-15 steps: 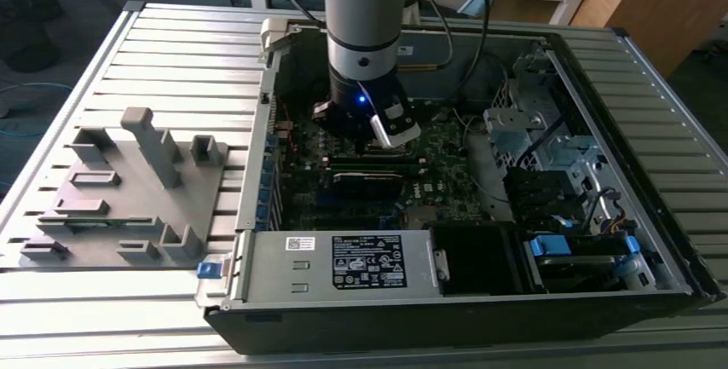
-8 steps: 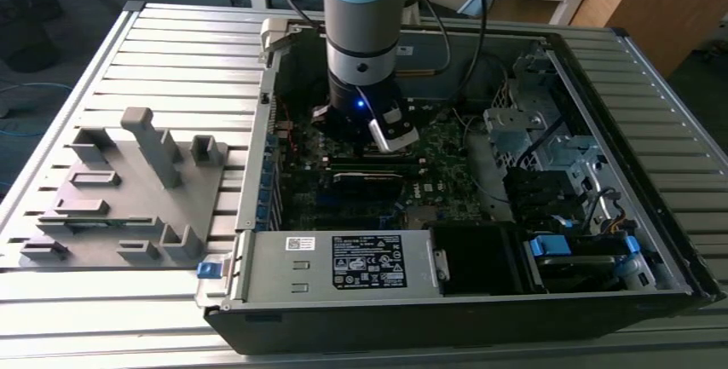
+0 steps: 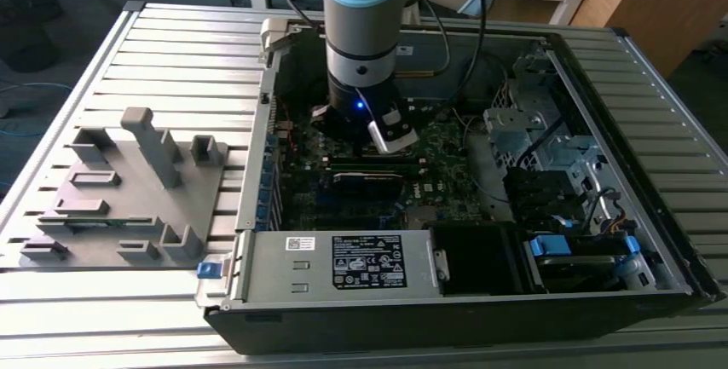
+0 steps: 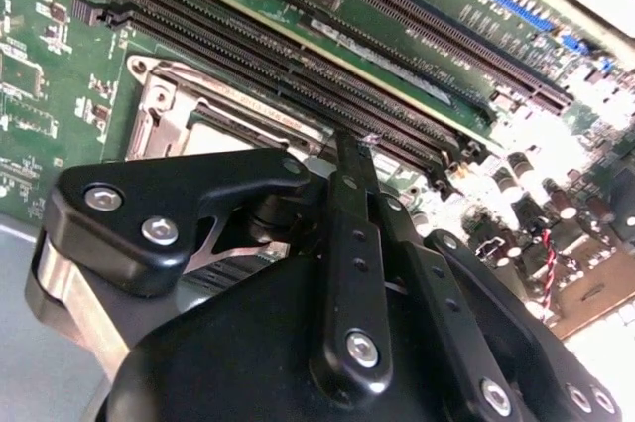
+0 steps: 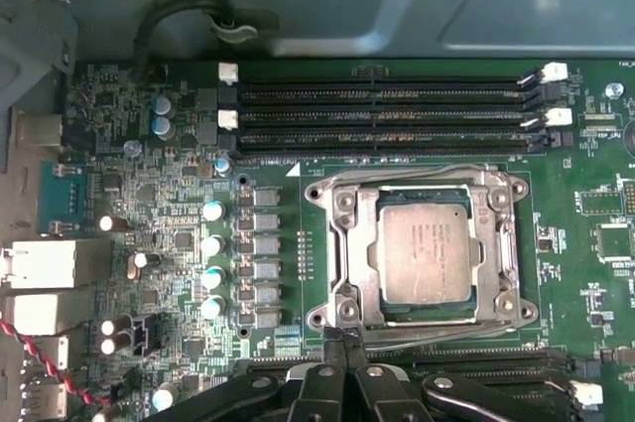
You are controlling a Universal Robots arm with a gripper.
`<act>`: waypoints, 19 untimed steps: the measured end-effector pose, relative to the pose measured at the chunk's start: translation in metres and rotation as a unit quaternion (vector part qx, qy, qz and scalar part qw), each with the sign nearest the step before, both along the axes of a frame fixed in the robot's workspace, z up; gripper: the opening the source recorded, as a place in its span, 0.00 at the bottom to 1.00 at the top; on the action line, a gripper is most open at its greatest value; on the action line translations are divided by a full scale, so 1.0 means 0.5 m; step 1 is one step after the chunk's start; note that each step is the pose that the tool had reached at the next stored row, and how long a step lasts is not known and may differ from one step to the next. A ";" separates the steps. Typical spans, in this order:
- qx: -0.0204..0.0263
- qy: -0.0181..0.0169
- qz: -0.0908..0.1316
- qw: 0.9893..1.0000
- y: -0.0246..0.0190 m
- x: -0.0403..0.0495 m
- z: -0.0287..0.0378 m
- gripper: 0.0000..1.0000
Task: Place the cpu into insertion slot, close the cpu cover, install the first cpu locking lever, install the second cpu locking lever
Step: 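Install the second cpu locking lever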
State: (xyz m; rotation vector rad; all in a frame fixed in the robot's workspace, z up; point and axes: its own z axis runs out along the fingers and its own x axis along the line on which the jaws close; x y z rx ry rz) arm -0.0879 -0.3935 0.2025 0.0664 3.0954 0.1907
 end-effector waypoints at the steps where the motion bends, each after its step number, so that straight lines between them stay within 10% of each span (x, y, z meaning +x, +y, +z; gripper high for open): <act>1: 0.002 0.000 0.000 1.000 -0.0001 0.000 0.000 0.11; 19: 0.019 0.004 0.000 1.000 -0.0135 -0.008 -0.010 0.11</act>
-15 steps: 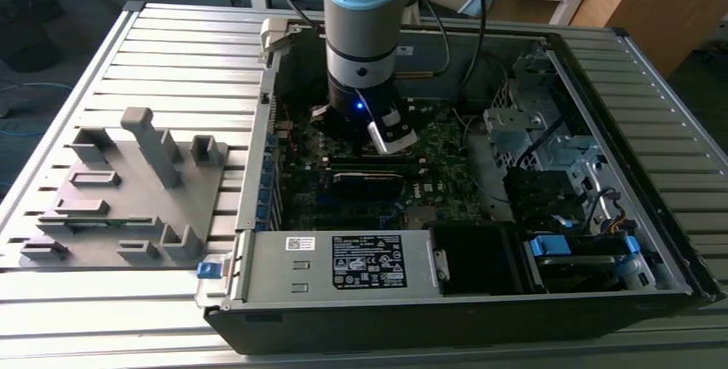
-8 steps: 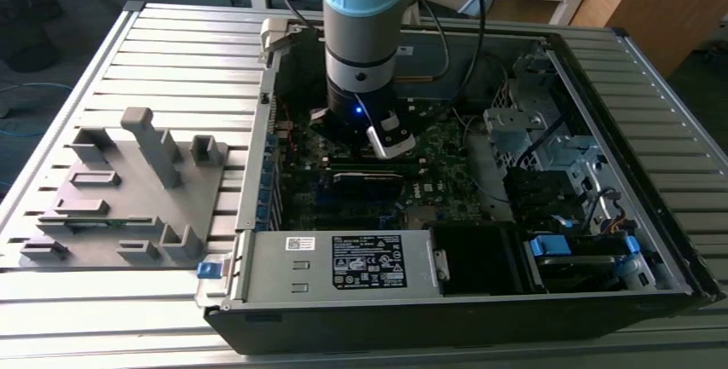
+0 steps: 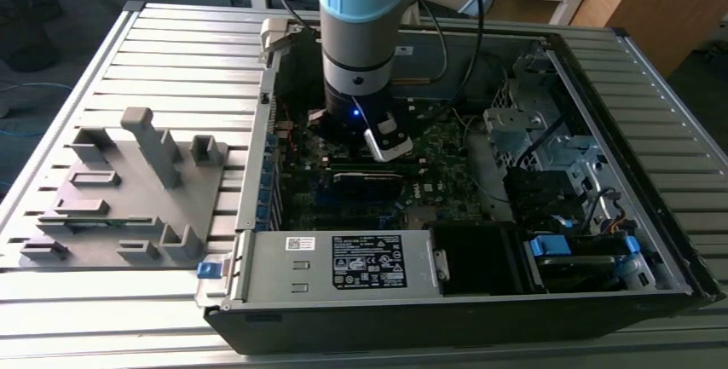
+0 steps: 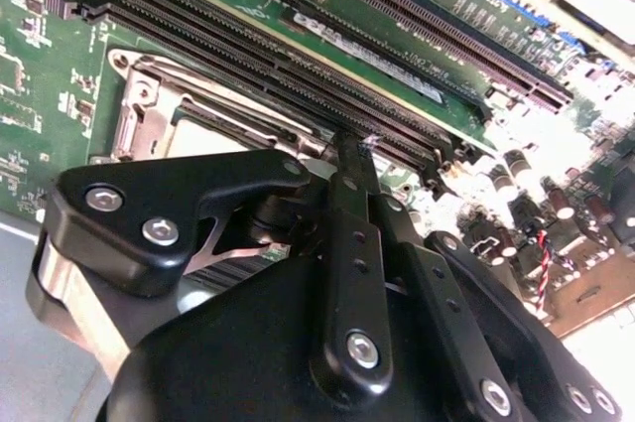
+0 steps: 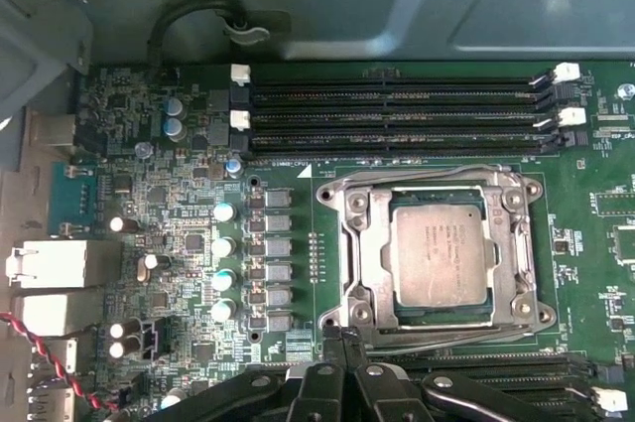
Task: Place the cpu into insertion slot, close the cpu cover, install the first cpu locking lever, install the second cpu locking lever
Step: 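Install the second cpu locking lever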
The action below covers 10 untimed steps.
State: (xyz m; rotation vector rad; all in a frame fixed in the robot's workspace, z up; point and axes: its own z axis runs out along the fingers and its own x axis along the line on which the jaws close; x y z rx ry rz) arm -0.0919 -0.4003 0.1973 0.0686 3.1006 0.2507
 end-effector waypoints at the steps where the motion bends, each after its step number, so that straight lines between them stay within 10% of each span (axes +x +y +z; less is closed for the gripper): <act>1: 0.002 0.000 0.000 1.000 -0.0005 -0.001 0.000 0.11; 10: 0.016 0.003 0.000 1.000 -0.0034 -0.004 -0.004 0.11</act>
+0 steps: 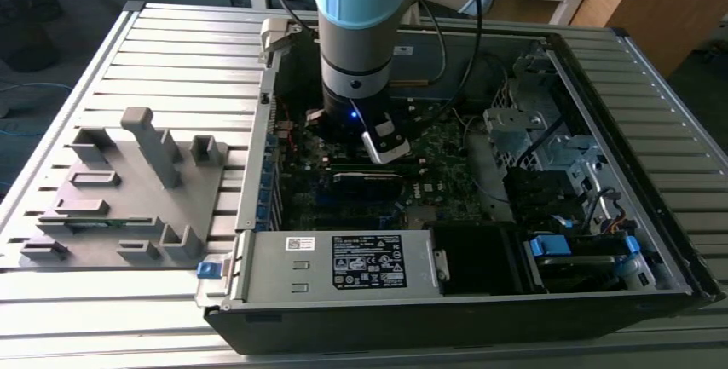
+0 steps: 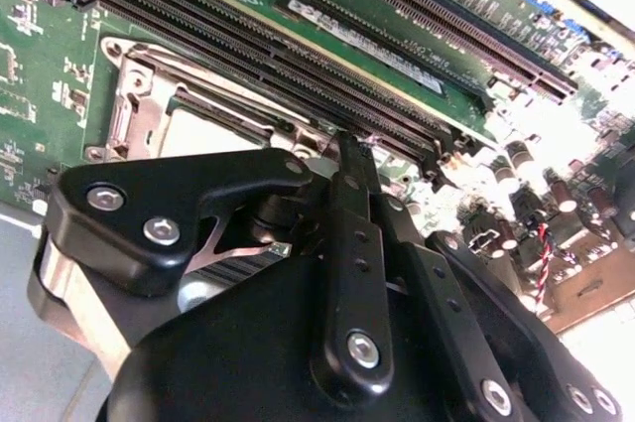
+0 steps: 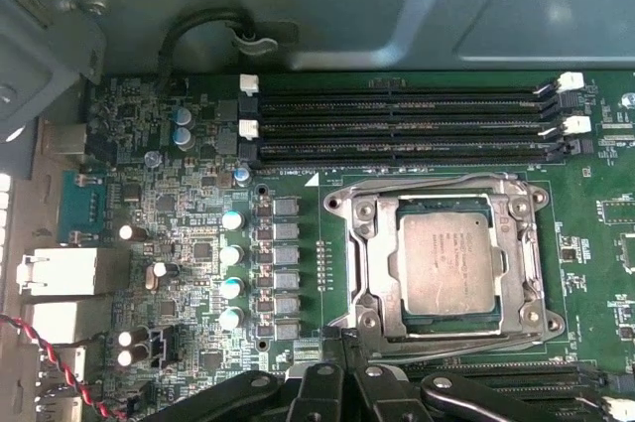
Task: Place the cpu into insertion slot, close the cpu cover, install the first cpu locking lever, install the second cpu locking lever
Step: 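Install the second cpu locking lever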
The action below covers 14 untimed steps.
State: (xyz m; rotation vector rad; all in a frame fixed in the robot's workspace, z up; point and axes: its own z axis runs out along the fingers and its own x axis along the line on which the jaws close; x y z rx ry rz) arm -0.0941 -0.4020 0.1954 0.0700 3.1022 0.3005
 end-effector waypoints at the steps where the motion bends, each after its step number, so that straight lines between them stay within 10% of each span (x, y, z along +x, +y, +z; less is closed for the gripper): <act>1: 0.002 0.000 0.000 1.000 0.0000 0.000 0.000 0.11; 14: 0.005 0.001 0.000 1.000 0.0003 0.000 0.008 0.11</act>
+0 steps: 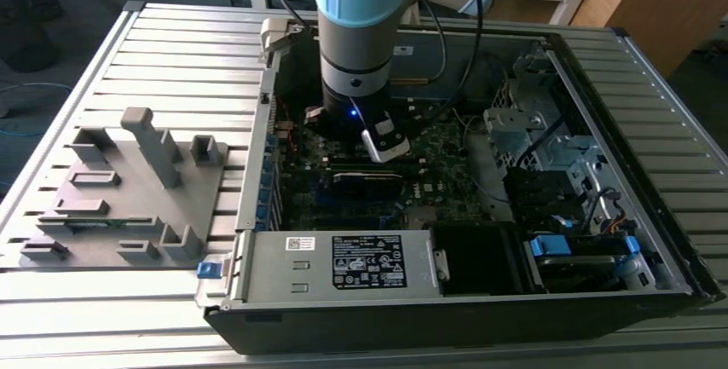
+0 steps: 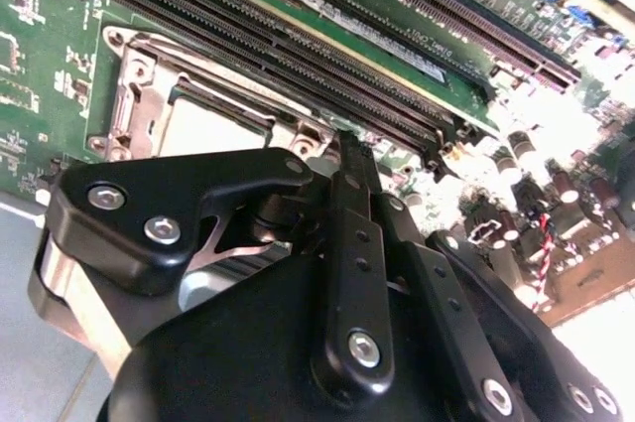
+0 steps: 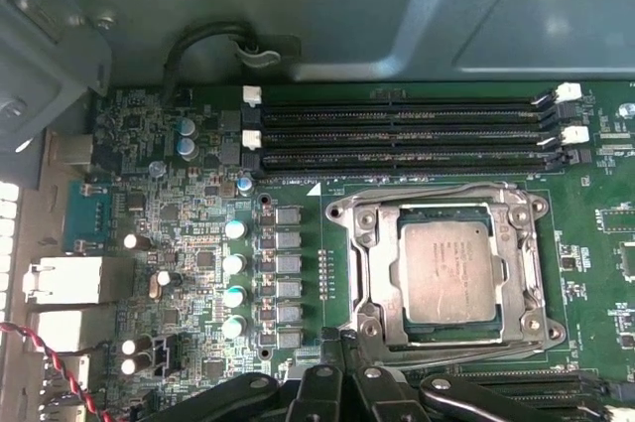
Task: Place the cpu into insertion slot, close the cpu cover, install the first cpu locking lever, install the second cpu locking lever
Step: 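Install the second cpu locking lever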
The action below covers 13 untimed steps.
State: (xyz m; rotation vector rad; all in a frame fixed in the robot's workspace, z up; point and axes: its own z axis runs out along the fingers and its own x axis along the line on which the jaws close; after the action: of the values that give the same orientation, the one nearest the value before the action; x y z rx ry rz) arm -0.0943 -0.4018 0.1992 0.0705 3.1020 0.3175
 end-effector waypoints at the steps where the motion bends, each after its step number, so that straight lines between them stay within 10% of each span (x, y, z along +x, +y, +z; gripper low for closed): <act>1: 0.001 0.000 0.000 1.000 -0.0002 0.000 0.001 0.11; 6: 0.011 0.000 0.000 1.000 -0.0014 0.000 -0.001 0.11; 13: 0.011 0.000 0.000 1.000 -0.0051 0.001 -0.001 0.11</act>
State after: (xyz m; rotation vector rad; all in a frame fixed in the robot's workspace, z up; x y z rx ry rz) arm -0.0940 -0.4044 0.1987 0.0709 3.0989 0.3531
